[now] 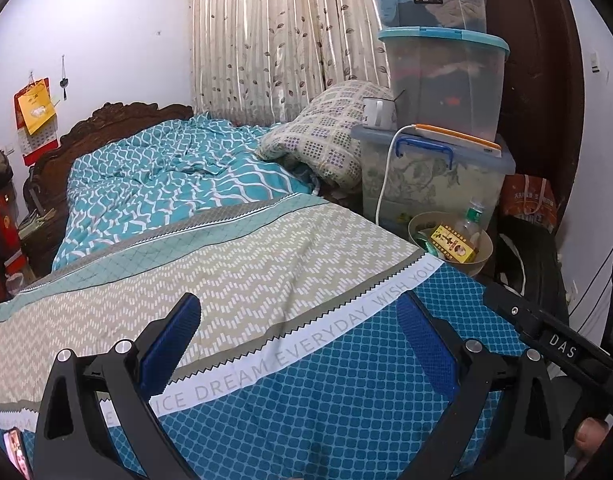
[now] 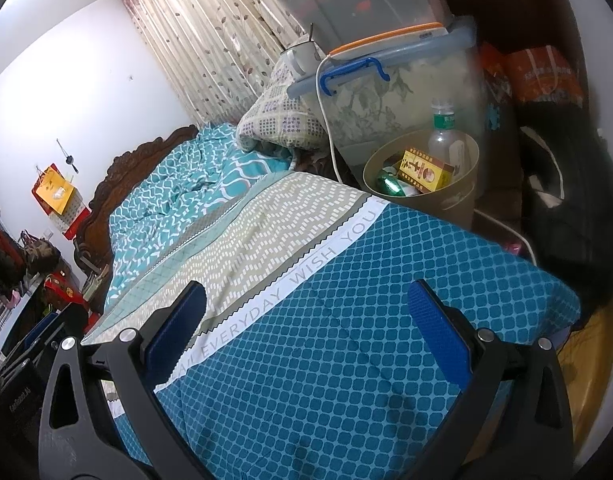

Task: Collect trash

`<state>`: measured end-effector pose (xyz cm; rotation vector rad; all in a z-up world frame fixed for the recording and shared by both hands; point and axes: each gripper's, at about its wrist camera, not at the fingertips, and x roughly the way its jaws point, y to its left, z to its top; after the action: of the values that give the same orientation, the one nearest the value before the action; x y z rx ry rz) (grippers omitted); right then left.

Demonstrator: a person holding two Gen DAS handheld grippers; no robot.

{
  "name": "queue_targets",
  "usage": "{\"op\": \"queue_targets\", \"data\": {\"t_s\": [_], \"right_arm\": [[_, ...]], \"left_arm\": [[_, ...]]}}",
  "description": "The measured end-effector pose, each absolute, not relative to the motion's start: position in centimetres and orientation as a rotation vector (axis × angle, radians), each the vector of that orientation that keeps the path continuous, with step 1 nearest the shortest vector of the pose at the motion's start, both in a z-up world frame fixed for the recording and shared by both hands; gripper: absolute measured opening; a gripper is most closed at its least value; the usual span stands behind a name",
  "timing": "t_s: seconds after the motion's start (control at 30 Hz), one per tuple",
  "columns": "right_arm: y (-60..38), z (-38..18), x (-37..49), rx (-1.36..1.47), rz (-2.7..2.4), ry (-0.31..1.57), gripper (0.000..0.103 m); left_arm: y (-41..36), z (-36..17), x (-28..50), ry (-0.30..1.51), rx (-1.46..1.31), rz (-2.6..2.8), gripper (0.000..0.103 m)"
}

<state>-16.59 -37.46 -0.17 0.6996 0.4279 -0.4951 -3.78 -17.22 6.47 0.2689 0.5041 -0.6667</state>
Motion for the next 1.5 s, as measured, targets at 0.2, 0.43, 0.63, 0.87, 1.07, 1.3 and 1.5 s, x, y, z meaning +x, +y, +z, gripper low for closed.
{"op": "queue_targets", "data": {"t_s": [0.2, 0.43, 0.63, 0.87, 1.07, 1.3, 1.5], "right_arm": [[-37.4, -0.2, -16.5, 0.698, -0.49, 0.43, 0.099], [-37.3, -0.1, -16.4, 0.7, -0.486, 0.433, 0.099], [-37.2, 0.0, -16.5, 0.7, -0.486, 0.434, 0.099], [-36.9, 0.1, -16.4, 0.691, -0.482, 0.435, 0.099], [-36.8, 0.5, -16.5, 0.683, -0.49, 0.427, 0.099], [-36.5, 0.2, -16.2, 0.68, -0.475, 0.449, 0.099], [-36.2, -0.2, -16.0, 0.679, -0.467, 0.462, 0.099]], "left_arm": [[-16.9, 6.3, -3.2, 0.529, 0.24, -0.687, 0.094], [-16.9, 6.2, -3.1, 0.54, 0.253, -0.675, 0.094], [-17.0, 5.8, -2.8, 0.554, 0.263, -0.67, 0.094], [-17.1, 4.7, -2.2, 0.58, 0.288, -0.637, 0.094], [-17.6, 3.7, -1.7, 0.606, 0.312, -0.621, 0.094], [-17.7, 3.5, -1.6, 0.607, 0.322, -0.616, 0.094], [-17.8, 3.5, -1.7, 0.611, 0.332, -0.616, 0.094]]}}
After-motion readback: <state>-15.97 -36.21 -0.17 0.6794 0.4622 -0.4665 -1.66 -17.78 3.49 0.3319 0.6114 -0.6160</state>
